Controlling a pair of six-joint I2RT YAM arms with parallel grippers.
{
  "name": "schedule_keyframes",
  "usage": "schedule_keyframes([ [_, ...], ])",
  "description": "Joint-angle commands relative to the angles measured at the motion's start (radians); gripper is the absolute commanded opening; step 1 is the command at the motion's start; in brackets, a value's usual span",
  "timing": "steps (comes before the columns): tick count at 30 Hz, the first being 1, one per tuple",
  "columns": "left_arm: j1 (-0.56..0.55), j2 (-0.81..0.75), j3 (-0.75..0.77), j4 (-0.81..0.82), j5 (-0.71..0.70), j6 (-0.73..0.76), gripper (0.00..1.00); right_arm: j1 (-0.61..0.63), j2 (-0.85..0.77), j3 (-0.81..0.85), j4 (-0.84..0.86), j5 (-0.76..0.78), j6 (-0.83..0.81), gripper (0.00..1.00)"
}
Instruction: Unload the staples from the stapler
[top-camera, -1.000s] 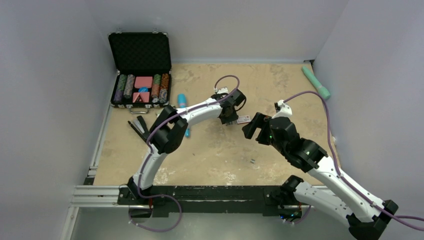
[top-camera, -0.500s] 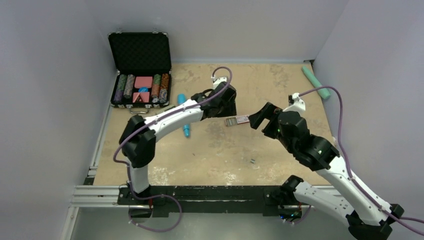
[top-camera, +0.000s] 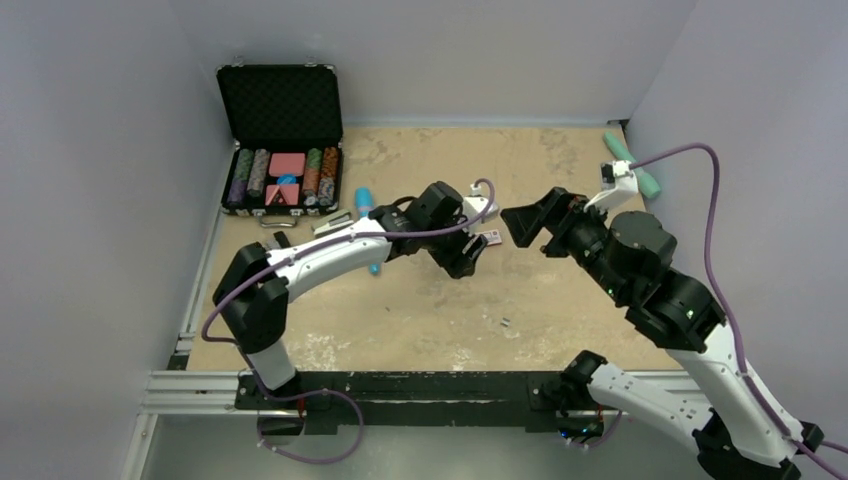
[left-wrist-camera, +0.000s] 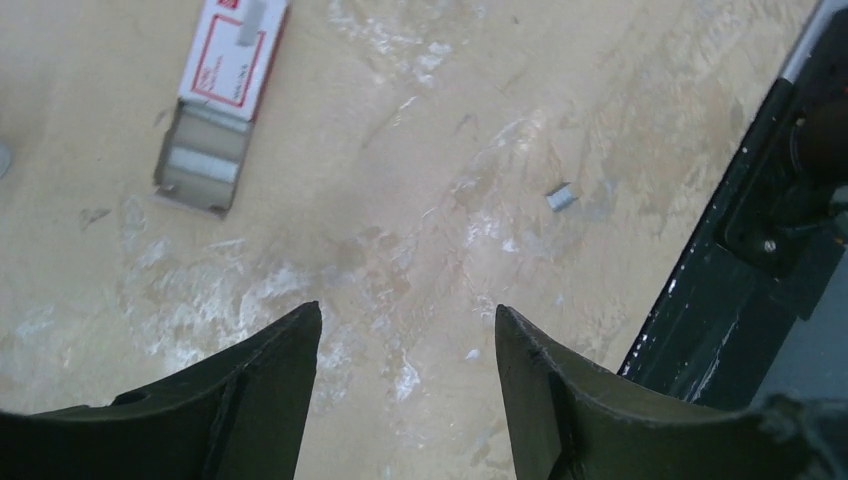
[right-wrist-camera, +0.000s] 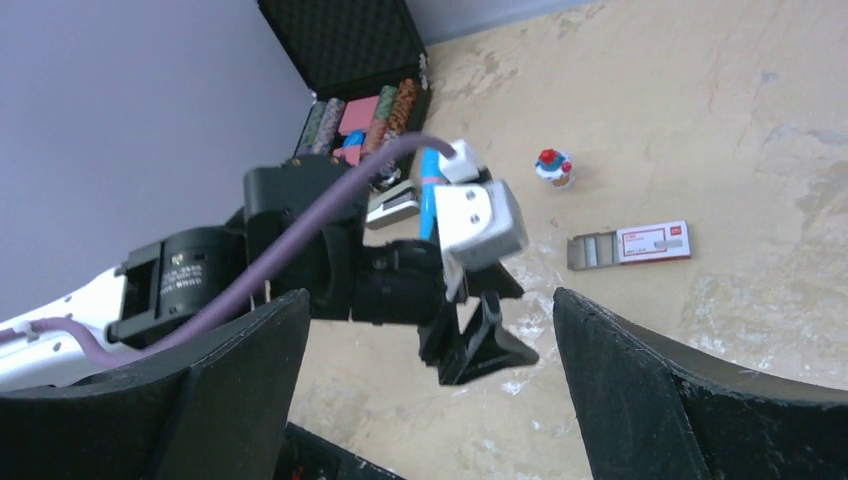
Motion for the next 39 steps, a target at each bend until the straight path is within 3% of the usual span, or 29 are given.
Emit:
schedule_keyframes([
  [1,-0.044,0.068,0.097,-0.053,0.173,0.265,0.65,0.001,0.011,0.092,-0.071,0.014,-0.049,0.96],
  [4,-0.098,0.112,0.128,-0.062,0.207,0.378,0.64,0.001,-0.095,0.033,0.028,-0.058,-0.083,0.96],
  [7,-0.151,0.155,0.169,-0.105,0.235,0.504,0.66,0.001,-0.171,0.024,0.049,-0.026,-0.085,0.96],
  [15,-0.189,0.285,0.288,-0.196,0.357,0.648,0.68,0.001,-0.206,0.126,0.107,-0.048,-0.158,0.95],
  [28,-0.26,0.466,0.446,-0.256,0.253,0.736,0.62,0.002,-0.197,0.134,0.122,-0.064,-0.178,0.95],
  [39,-0.277,0.491,0.407,-0.184,0.225,0.776,0.58,0.001,-0.232,0.068,0.138,-0.094,-0.164,0.95],
])
